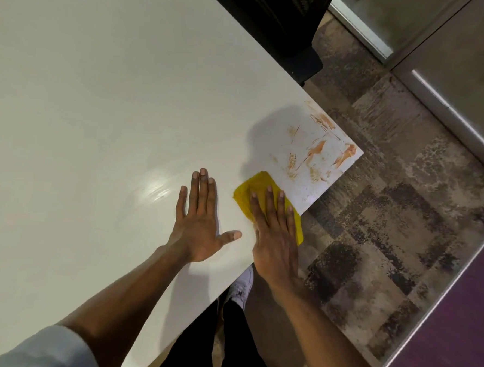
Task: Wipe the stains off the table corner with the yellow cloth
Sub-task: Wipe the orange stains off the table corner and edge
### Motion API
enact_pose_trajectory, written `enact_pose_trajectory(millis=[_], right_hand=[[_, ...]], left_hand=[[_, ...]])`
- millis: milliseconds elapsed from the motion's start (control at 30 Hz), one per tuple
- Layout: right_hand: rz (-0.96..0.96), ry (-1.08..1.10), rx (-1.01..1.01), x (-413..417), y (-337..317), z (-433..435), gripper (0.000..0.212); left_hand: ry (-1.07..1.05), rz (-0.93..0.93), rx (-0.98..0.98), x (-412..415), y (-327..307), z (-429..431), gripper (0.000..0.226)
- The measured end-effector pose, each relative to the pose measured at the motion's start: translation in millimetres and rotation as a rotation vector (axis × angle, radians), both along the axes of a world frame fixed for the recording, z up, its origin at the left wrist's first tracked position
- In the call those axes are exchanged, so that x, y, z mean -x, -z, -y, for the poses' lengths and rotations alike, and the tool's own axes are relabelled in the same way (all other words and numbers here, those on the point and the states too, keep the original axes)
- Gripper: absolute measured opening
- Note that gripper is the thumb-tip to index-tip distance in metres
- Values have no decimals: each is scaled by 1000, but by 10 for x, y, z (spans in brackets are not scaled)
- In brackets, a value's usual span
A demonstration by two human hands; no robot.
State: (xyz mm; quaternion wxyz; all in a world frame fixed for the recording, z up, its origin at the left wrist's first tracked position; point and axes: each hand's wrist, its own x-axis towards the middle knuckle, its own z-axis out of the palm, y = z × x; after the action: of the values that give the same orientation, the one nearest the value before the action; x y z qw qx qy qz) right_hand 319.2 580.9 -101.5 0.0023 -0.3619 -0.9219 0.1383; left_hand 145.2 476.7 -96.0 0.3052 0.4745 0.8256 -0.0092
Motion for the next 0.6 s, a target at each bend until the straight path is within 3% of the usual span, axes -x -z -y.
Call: enact_pose_trajectory(millis=[200,433,600], right_hand=[[0,81,-7,412,20,-377,90],[13,101,12,-1,-20,103,93],[20,67,-2,283,5,-449,83]], left_hand=[[6,-5,45,5,-52,-22,130],[15,-2,46,19,-3,-31,132],[21,-30,22,27,79,-10,134]])
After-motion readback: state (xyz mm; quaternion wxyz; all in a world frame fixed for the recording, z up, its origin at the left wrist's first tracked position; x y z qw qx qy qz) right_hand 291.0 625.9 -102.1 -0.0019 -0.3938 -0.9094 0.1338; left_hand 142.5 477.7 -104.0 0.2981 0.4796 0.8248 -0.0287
